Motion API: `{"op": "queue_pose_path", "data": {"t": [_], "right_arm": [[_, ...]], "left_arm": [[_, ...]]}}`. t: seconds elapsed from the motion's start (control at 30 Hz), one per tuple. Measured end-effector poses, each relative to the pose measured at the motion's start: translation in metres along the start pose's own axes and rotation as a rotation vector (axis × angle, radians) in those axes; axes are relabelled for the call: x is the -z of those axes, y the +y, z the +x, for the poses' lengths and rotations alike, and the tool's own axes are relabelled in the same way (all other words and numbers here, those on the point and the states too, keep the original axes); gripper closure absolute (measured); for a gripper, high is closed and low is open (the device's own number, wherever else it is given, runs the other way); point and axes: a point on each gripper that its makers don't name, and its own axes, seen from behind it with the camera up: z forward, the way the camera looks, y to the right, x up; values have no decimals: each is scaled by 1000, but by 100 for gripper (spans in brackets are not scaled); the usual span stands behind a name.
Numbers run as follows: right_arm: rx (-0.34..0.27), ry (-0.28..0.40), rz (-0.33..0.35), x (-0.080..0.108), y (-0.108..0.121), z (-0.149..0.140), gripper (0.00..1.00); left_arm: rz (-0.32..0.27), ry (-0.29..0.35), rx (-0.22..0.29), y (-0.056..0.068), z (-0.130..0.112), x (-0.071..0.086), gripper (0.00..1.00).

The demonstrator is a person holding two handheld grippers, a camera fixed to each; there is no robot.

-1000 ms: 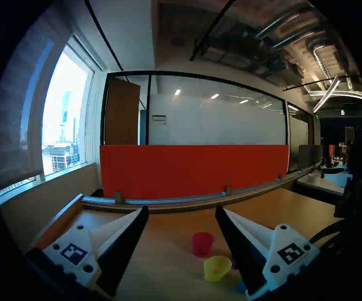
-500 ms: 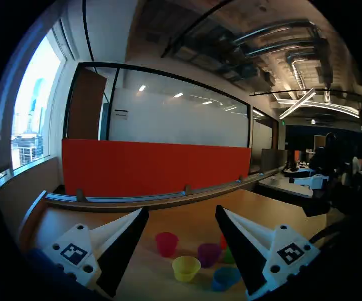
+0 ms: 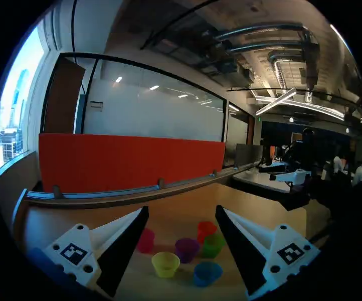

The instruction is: Pour water

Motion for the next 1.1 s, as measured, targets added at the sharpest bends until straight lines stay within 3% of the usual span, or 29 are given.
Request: {"op": "queue_pose_path", "data": {"t": [0.5, 0.7, 1.1], "right_arm": [[76, -212, 66, -10, -3, -40, 1], [89, -255, 125, -14, -14, -50, 0], [107, -311, 160, -28, -19, -73, 0]], "left_arm": [[-115, -190, -71, 10, -45, -3, 1], [-151, -237, -98, 15, -57, -7, 1], [-174, -297, -165, 23, -83, -16, 1]]}}
